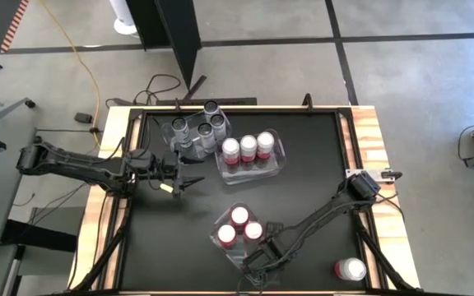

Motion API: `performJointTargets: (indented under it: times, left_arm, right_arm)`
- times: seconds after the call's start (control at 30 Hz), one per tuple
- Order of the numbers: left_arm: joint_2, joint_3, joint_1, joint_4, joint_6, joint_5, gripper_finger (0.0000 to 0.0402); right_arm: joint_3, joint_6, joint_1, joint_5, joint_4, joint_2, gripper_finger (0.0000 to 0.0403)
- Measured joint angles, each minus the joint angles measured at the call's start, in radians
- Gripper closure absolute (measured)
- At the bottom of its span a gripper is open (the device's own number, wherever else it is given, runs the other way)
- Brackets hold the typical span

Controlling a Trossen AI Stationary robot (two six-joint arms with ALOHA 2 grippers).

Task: Sort soda cans
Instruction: Put the orange soda can in the bottom transparent bin

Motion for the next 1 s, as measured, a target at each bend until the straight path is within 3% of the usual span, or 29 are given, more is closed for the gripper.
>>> performJointTargets:
  times: [0.43,0.63,0.83,1.0]
  left_arm:
    - [0.000,0.000,0.000,-0.003,-0.034,0.001,0.0121]
    - [0.000,0.000,-0.008,-0.005,-0.034,0.094,0.0121]
    - [0.008,0.000,-0.078,-0.002,0.003,0.098,0.0121]
    - [0.085,0.000,-0.183,0.037,0.003,0.108,0.0121]
  right_arm:
    - [0.095,-0.093,-0.003,0.006,-0.147,-0.002,0.0178]
    - [0.156,-0.122,-0.010,0.006,-0.221,-0.005,0.0178]
    - [0.179,-0.137,-0.020,0.011,-0.241,-0.006,0.0178]
    - [0.179,-0.144,-0.021,0.016,-0.242,-0.006,0.0178]
